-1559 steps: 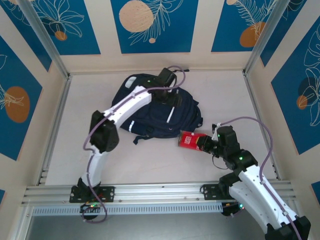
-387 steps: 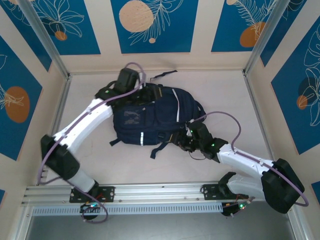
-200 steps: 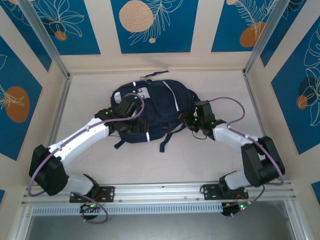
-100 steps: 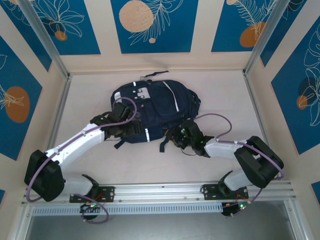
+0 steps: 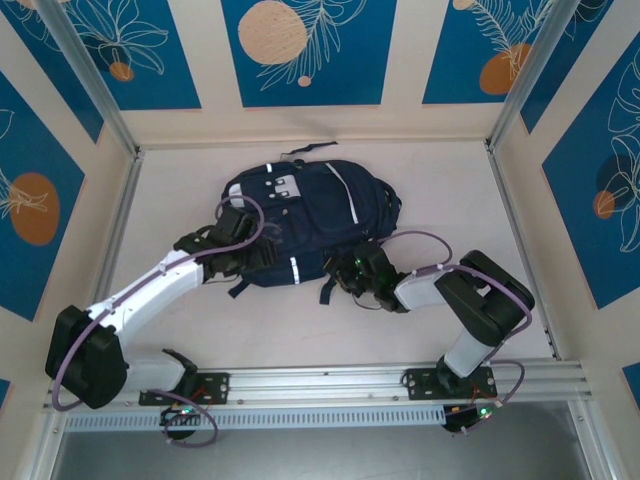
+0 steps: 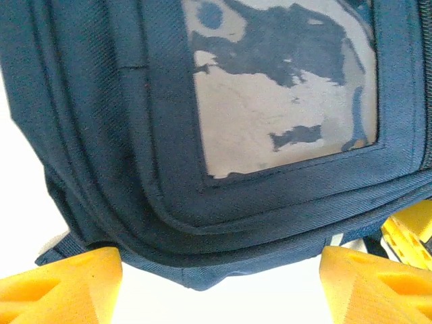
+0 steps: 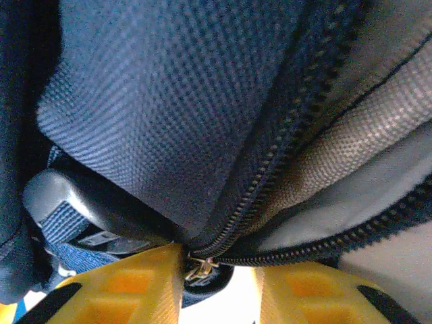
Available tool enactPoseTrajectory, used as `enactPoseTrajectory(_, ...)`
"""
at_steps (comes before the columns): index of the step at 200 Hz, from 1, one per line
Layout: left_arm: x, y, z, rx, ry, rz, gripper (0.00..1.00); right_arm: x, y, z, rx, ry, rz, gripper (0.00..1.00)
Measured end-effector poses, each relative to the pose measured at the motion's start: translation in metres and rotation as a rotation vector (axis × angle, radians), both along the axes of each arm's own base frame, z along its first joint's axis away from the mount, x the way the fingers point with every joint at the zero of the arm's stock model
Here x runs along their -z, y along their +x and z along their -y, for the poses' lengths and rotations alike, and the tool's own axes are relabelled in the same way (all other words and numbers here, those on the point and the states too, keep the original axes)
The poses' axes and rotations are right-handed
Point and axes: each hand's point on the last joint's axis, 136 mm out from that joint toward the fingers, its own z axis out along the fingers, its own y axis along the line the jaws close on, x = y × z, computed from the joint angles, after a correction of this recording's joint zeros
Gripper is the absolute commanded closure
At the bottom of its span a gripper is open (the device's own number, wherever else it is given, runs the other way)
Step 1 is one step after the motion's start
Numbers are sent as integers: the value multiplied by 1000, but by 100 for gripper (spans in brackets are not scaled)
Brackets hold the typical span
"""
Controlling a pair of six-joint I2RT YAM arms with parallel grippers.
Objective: Pack the student bag
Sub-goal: Zip the student bag at the center of the table.
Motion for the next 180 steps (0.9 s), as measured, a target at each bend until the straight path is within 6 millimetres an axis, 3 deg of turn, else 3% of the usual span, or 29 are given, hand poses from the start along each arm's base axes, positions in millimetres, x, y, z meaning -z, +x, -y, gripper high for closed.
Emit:
enactPoseTrajectory(33,2,-2,-15,-79,-11,7,25,-4,4,-2,7,17,17,95)
enactPoseTrajectory(54,9,-2,-27,-143,-11,9,26,-4,4,-2,11,15,19,100)
enactPoseTrajectory(81,21,1,-30,-179,0,-13,28,-8,3,1,8,4,29,100)
enactPoseTrajectory(117,41,6,-33,-210,48,-57,22,-18,-1,9,-8,-11,60,100)
enactPoseTrajectory(163,37,21,-28,-219,61,-54,19,-30,7,30,-9,-27,94,100)
enactPoseTrajectory(180,36,25,-32,-237,72,-43,19,-28,14,48,11,-65,94,100)
